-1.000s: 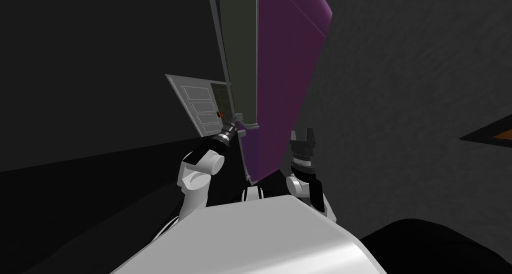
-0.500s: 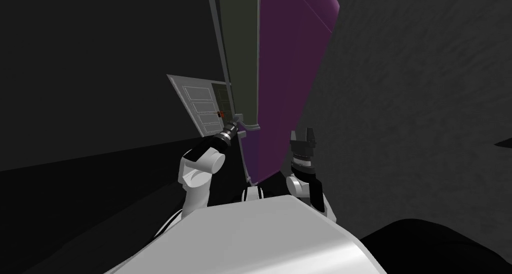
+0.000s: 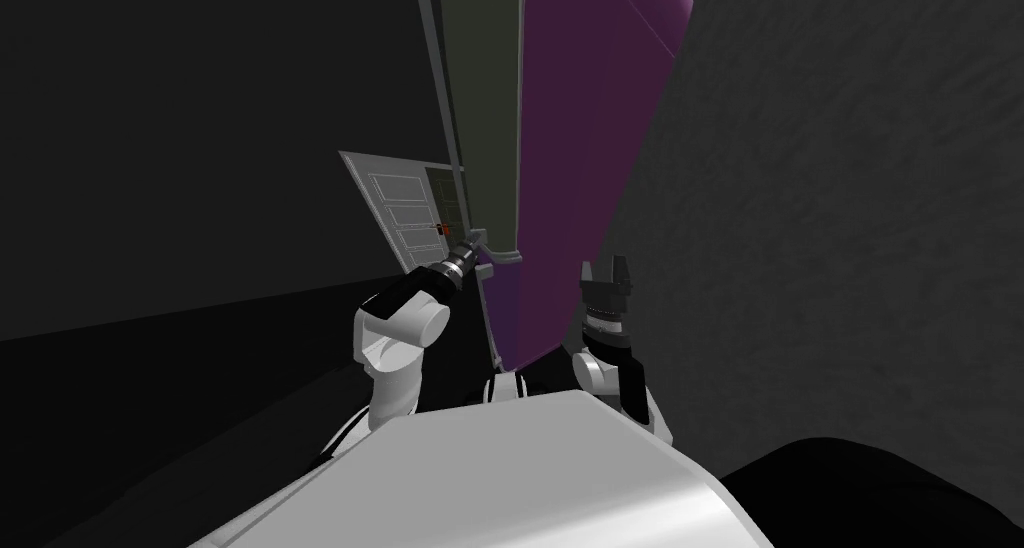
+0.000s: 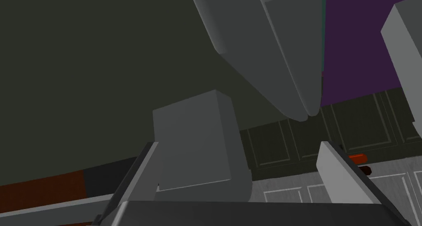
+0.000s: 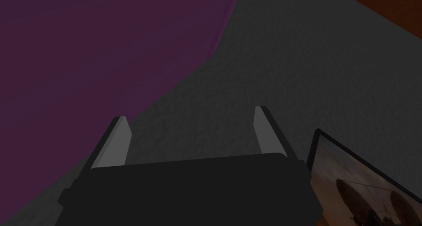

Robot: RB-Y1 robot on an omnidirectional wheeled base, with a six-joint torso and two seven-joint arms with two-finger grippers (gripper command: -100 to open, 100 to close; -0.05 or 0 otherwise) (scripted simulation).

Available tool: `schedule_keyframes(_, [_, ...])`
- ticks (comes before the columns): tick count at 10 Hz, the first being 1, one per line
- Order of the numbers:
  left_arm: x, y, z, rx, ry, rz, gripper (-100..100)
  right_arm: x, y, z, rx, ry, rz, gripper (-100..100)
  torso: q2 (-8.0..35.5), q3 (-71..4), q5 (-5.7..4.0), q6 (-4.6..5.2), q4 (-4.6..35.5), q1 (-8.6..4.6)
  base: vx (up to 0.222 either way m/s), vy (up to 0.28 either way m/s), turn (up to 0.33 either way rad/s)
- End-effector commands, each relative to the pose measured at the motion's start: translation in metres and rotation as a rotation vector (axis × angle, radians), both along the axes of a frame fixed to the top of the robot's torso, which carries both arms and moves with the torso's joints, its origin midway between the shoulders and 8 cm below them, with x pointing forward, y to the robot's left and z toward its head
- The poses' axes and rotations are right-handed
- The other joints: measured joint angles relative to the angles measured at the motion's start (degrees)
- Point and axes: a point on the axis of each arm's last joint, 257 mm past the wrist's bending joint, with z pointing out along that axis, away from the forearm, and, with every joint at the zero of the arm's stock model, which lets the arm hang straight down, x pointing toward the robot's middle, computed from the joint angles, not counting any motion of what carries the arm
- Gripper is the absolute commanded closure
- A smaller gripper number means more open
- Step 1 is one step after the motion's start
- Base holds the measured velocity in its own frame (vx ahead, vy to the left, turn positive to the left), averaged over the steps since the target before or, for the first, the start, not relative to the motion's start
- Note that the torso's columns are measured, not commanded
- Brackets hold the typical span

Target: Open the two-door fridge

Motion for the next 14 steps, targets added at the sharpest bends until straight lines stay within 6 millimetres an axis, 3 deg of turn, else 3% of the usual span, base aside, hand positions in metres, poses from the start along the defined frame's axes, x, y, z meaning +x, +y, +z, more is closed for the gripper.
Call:
schedule_keyframes(1, [-0.008,-0.003,0.008,0.021,-0.008,-0.003,-100,0.0,0.0,0.0,0.0,0.0,0.0,0,0.03,0.02,0.0,0.0,0.01,-0.01,0.035,-0.004,0.017])
schedule_keyframes(6, [-0.015,-0.003,0.016,0.017,-0.01,-0.005,-100,0.0,0.0,0.0,0.0,0.0,0.0,0,-0.09,-0.05,0.01,0.0,-0.09,-0.02,0.068,-0.015,0.002])
schedule_keyframes(7, [-0.01,-0.002,0.009,0.018,-0.005,-0.004,100,0.0,0.0,0.0,0.0,0.0,0.0,0,-0.01,-0.01,0.03,0.02,-0.13,0.05,-0.048,0.001,-0.005])
schedule_keyframes(8, [-0.008,-0.003,0.007,0.018,-0.005,-0.004,100,0.0,0.0,0.0,0.0,0.0,0.0,0,0.08,0.12,0.08,-0.01,-0.27,0.12,-0.112,0.025,-0.006])
schedule_keyframes(10, [-0.018,-0.013,0.022,0.006,-0.038,-0.036,100,0.0,0.0,0.0,0.0,0.0,0.0,0,-0.09,0.1,0.14,-0.08,-0.33,0.2,-0.014,0.088,-0.042])
schedule_keyframes(14, [-0.028,-0.03,0.022,0.005,-0.033,-0.091,100,0.0,0.0,0.0,-0.001,0.0,0.0,0,-0.66,-0.6,0.19,-0.07,0.01,0.63,0.045,0.306,-0.07])
